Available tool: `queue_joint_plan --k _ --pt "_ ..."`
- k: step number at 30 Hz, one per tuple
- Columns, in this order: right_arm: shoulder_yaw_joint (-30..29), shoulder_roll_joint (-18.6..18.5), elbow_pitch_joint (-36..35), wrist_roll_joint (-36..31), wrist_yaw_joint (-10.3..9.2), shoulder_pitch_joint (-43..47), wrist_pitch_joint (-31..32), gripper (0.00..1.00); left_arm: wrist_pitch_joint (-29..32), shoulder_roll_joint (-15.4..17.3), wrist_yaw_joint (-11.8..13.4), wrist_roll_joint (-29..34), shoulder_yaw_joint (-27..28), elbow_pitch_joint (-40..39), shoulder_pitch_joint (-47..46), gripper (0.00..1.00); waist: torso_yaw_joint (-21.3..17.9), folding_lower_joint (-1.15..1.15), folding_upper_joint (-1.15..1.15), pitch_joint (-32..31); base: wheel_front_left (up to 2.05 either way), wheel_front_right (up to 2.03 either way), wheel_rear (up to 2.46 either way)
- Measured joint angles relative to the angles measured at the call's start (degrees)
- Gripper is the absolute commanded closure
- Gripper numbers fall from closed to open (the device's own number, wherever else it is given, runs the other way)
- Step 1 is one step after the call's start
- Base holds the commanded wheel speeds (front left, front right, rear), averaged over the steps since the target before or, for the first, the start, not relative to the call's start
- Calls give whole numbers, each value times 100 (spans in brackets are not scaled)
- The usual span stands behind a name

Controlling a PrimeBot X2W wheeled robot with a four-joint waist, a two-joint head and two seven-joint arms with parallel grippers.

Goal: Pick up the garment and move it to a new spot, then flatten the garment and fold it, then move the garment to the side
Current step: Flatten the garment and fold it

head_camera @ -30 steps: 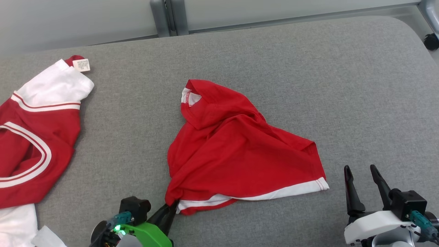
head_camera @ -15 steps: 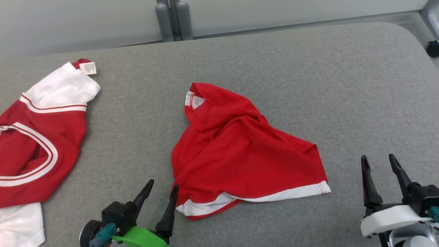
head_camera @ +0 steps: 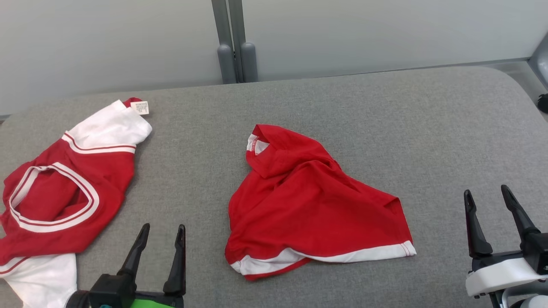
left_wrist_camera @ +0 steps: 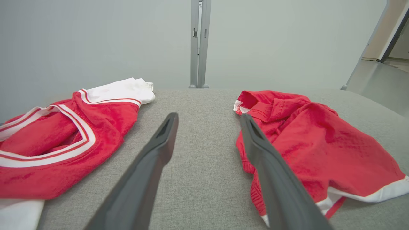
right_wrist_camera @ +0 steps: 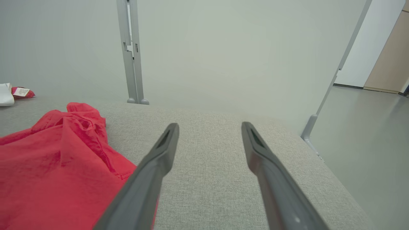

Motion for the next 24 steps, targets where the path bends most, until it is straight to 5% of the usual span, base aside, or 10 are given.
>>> queue_joint_plan --k 16,24 --pt "370 98 502 -92 0 -16 0 0 0 -1026 -1191 1172 1635 795 156 0 119 0 0 -296 0 0 0" --pt "470 75 536 -111 0 -110 0 0 0 -1225 -1386 1386 1856 936 155 0 169 0 0 -263 0 0 0"
